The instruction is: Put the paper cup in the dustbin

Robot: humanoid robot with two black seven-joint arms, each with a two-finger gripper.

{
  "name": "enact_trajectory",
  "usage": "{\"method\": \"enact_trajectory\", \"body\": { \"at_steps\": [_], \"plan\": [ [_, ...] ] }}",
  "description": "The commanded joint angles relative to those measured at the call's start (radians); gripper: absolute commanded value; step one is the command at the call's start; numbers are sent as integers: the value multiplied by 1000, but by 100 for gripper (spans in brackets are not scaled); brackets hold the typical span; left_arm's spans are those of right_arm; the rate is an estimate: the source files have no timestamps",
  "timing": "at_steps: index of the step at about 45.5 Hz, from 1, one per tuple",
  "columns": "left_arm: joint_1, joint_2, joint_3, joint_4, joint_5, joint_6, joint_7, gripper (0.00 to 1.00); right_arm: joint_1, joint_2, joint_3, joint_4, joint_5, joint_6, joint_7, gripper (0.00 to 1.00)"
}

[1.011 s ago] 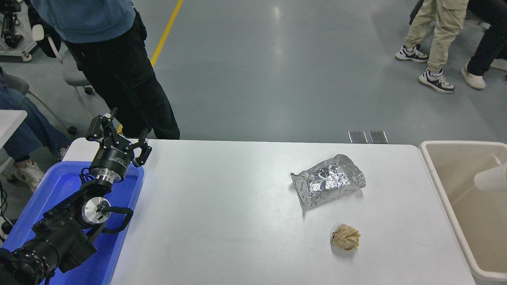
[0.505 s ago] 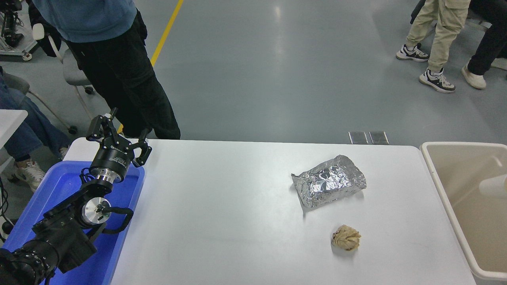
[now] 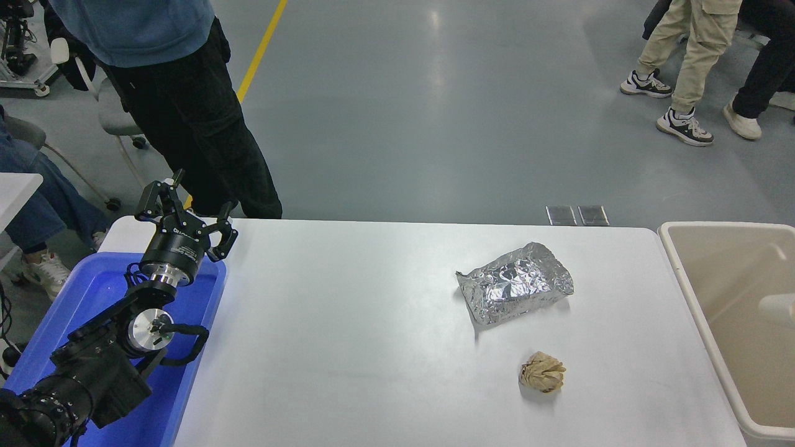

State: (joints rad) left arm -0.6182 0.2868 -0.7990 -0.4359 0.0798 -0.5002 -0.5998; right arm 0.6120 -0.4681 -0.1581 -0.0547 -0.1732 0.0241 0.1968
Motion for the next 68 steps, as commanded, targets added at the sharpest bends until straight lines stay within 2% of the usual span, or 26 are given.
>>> {"method": "enact_trajectory", "body": {
  "at_steps": [1, 3, 4, 7, 9, 16, 27, 37, 47, 56, 68],
  "plan": [
    [0, 0, 0, 0, 0, 0, 0, 100, -6, 37, 20, -7, 4, -43, -5, 0],
    [0, 0, 1, 0, 0, 0, 0, 100, -8, 37, 20, -7, 6, -44, -5, 0],
    [0, -1, 0, 0, 0, 0, 0, 100, -6, 37, 20, -5, 6, -44, -5, 5],
    [0, 0, 0, 0, 0, 0, 0, 100, -6, 37, 20, -7, 6, -46, -5, 53],
    [0, 0, 0, 0, 0, 0, 0, 100, -6, 37, 20, -7, 6, -47, -4, 70],
    [0, 0, 0, 0, 0, 0, 0, 100, -6, 36, 17, -7, 3, -46, 4, 99],
    [0, 0, 0, 0, 0, 0, 0, 100, 17, 22, 23, -10, 4, -47, 1, 99],
    [0, 0, 0, 0, 0, 0, 0, 100, 120, 23, 19, -30, 4, -49, 4, 99],
    [0, -1, 0, -1, 0, 0, 0, 100, 135, 5, 40, -33, 14, -9, 3, 99],
    [0, 0, 0, 0, 0, 0, 0, 100, 144, -47, 205, 27, 80, 37, 4, 99],
    [0, 0, 0, 0, 0, 0, 0, 100, 152, -124, 495, 271, 83, 39, 35, 99]
  ]
}}
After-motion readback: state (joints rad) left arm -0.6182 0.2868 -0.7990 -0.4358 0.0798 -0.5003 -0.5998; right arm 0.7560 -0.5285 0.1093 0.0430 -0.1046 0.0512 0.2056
